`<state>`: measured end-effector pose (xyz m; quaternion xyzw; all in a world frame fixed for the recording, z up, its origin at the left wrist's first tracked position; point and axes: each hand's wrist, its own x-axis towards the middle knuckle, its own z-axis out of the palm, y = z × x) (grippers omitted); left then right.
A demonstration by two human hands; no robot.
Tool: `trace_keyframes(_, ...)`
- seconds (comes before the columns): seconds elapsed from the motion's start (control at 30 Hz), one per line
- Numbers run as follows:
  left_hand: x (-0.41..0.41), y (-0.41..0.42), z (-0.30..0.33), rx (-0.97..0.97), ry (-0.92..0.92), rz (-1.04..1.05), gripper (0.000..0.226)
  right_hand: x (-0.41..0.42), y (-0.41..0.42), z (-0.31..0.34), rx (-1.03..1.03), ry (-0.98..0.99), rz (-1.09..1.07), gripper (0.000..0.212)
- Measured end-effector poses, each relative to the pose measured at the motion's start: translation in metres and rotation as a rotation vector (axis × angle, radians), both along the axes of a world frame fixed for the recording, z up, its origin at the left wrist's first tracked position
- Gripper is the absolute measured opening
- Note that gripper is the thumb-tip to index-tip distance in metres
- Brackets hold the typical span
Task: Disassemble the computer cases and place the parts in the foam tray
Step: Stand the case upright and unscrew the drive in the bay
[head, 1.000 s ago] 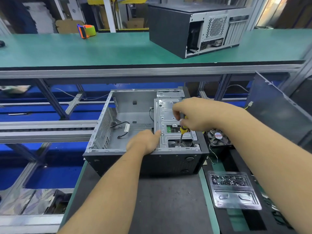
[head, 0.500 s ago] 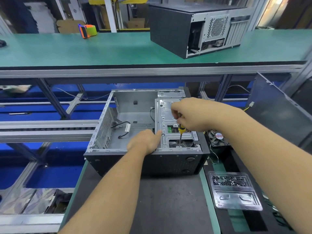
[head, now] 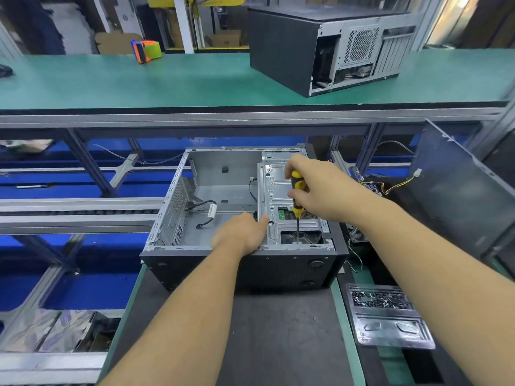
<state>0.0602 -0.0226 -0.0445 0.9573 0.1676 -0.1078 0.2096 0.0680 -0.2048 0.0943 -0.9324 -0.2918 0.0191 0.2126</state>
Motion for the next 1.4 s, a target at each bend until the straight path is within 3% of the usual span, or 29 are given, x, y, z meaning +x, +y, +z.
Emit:
trace_keyframes(0.17, 0.0, -0.001, 0.0, 0.008, -0.008, 0.002, 0.055, -0.004, -0.002, -0.016, 0.198, 0.09, 0.05, 0.037)
trace_keyframes(0.67, -0.007, -0.004, 0.001, 0.05, -0.171, 0.037, 0.045, -0.005, -0.008, -0.023, 0.254, 0.047, 0.028, 0.035)
trace_keyframes(0.87, -0.004, -0.003, 0.001, 0.029, -0.105, 0.0, 0.048, -0.01, -0.012, -0.023, 0.231, 0.011, 0.059, 0.033)
trace_keyframes(1.03, -0.001, 0.0, -0.001, -0.035, 0.003, -0.017, 0.057, -0.011, -0.01, -0.024, 0.18, -0.082, -0.07, 0.029)
trace_keyframes(1.2, 0.002, 0.002, -0.002, -0.038, 0.012, -0.024, 0.063, -0.008, -0.007, 0.001, 0.004, 0.235, 0.179, 0.019)
trace_keyframes(1.27, 0.002, 0.002, -0.003, -0.03, 0.001, -0.02, 0.064, -0.004, -0.006, 0.005, -0.054, 0.132, 0.058, 0.013)
trace_keyframes(1.33, 0.002, 0.002, -0.003, -0.02, 0.001, -0.022, 0.061, -0.001, -0.007, 0.004, -0.08, 0.022, -0.109, 0.038)
trace_keyframes(1.4, 0.003, 0.002, -0.004, -0.017, 0.009, -0.023, 0.054, 0.0, -0.009, 0.004, -0.137, -0.03, -0.171, 0.042)
